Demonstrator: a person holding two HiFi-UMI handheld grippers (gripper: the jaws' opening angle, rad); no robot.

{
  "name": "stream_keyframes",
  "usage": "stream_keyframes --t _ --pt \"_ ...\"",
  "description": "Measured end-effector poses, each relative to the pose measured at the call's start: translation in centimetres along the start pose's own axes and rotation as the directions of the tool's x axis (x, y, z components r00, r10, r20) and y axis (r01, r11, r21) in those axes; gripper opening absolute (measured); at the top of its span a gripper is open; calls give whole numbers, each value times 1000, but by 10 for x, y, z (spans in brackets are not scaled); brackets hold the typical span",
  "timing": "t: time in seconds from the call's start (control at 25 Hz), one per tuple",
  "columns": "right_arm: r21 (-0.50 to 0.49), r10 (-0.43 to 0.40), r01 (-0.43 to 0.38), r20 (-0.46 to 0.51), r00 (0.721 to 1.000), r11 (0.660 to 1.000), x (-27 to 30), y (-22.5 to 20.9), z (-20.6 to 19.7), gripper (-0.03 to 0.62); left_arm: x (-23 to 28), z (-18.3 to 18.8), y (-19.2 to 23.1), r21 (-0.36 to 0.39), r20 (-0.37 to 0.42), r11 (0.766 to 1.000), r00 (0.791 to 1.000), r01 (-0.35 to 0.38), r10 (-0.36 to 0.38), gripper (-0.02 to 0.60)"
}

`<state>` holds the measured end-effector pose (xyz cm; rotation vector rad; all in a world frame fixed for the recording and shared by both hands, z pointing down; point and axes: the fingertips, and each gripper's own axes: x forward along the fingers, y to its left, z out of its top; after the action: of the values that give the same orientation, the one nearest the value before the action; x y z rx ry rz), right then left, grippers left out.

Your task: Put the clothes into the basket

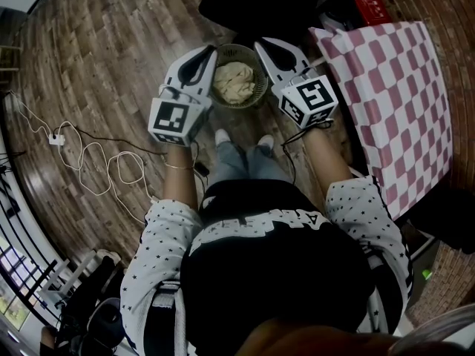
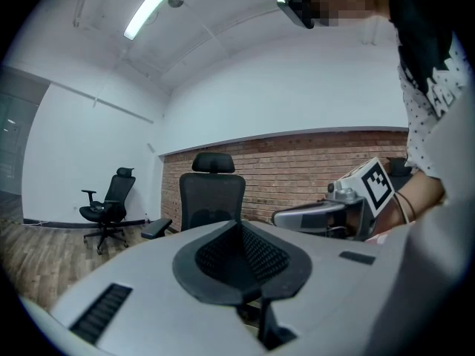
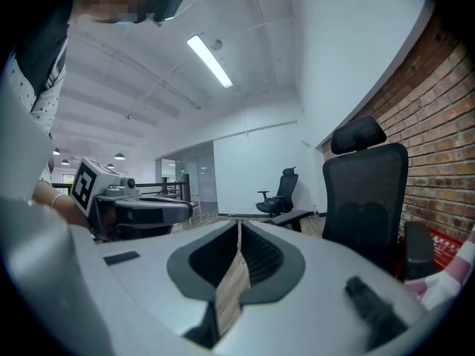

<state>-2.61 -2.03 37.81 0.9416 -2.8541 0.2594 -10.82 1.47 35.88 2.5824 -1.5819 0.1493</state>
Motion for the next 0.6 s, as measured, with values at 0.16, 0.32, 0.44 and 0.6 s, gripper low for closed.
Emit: stream_keyframes --t 0.16,0.32,0.44,0.6 --pt "-3 -1 1 0 1000 1000 -3 1 4 31 1 3 -3 -2 8 1000 1000 5 -5 26" --pt "-22 -12 12 7 1000 1000 -6 0 7 31 1 4 -8 1 10 1000 1000 17 -17 26" --pt "-20 -13 13 5 1000 1000 -8 4 7 31 -4 5 -8 -1 11 1000 1000 16 -16 26" --pt "-34 -7 8 20 1000 999 -8 9 12 31 -8 8 -7 7 19 1000 1000 19 -19 26"
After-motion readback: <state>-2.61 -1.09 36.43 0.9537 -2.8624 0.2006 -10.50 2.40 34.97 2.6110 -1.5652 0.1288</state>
